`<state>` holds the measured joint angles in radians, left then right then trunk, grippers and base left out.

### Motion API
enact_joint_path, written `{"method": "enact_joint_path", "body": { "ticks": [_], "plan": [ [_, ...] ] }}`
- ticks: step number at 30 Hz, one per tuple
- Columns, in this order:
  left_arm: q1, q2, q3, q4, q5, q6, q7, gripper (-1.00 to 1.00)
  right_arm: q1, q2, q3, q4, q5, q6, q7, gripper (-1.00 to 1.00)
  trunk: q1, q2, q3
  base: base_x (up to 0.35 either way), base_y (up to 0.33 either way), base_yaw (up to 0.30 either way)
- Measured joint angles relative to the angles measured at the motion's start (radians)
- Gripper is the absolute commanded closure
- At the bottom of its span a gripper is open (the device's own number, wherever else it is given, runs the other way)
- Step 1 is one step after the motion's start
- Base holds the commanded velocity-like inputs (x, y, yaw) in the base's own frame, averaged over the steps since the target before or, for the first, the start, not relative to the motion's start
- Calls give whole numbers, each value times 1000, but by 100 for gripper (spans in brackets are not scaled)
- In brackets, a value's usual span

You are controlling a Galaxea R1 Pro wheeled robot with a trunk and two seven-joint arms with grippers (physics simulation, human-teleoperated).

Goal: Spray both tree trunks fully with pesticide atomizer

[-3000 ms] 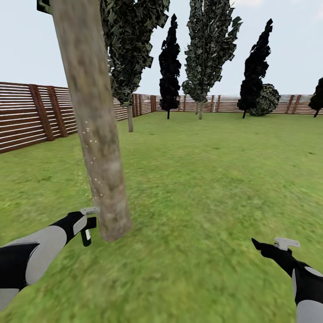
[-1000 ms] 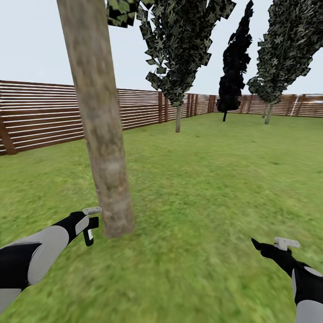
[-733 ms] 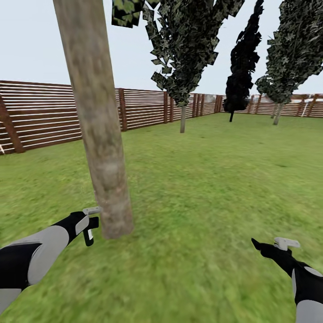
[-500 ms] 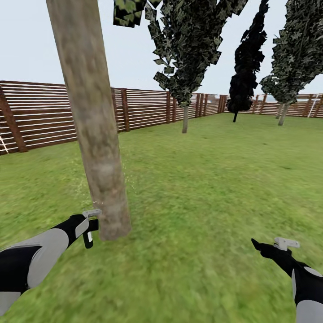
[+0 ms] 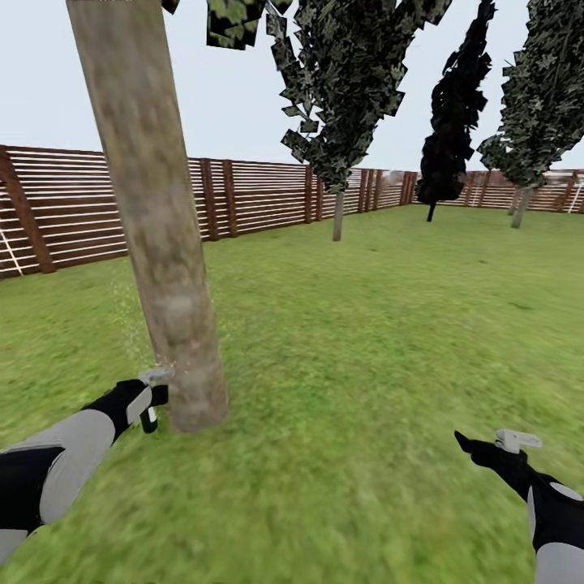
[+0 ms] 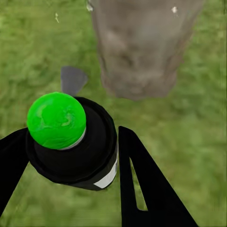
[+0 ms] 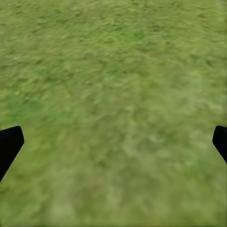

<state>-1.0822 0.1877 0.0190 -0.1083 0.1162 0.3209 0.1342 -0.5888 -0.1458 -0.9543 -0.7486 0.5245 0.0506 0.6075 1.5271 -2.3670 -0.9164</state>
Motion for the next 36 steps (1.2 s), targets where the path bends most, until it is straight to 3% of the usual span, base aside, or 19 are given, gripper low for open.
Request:
{"method": "enact_joint_path", "body": {
  "ticks": [2,4,10,13,16,18,20,24,32,36],
  "plan": [
    [1,21,6,-43,4,35,4,100,0,0,0,0,0,0,0,-100,0,0,-1,0,-1,212],
    [0,31,6,-138,3,120,6,100,0,0,0,0,0,0,0,-100,0,0,-2,0,0,43],
    [-3,27,7,-395,7,371,7,100,0,0,0,0,-1,0,0,-100,0,0,-2,0,0,4],
    [-5,22,6,-411,8,411,7,100,0,0,0,0,-1,0,0,-100,0,0,-2,0,0,0],
    [-7,-13,6,-413,10,418,8,100,0,0,0,0,-1,0,0,-100,0,0,-2,0,0,0],
    [-13,-20,6,-414,5,434,9,100,0,0,0,1,-1,0,0,-100,0,0,-2,0,0,0],
    [-44,-22,5,-472,4,533,9,100,0,0,0,1,-1,0,0,-100,0,0,-2,0,0,0],
    [-87,-22,5,-573,4,647,10,100,0,-1,0,2,-1,0,0,-100,0,0,-2,0,0,0],
    [-178,-22,6,-582,4,665,11,100,0,-3,0,2,-1,0,0,-100,0,0,-2,0,0,0],
    [-195,16,7,-581,-2,666,13,100,0,-4,0,2,-1,0,0,-100,0,0,-2,0,0,0]
  ]
}}
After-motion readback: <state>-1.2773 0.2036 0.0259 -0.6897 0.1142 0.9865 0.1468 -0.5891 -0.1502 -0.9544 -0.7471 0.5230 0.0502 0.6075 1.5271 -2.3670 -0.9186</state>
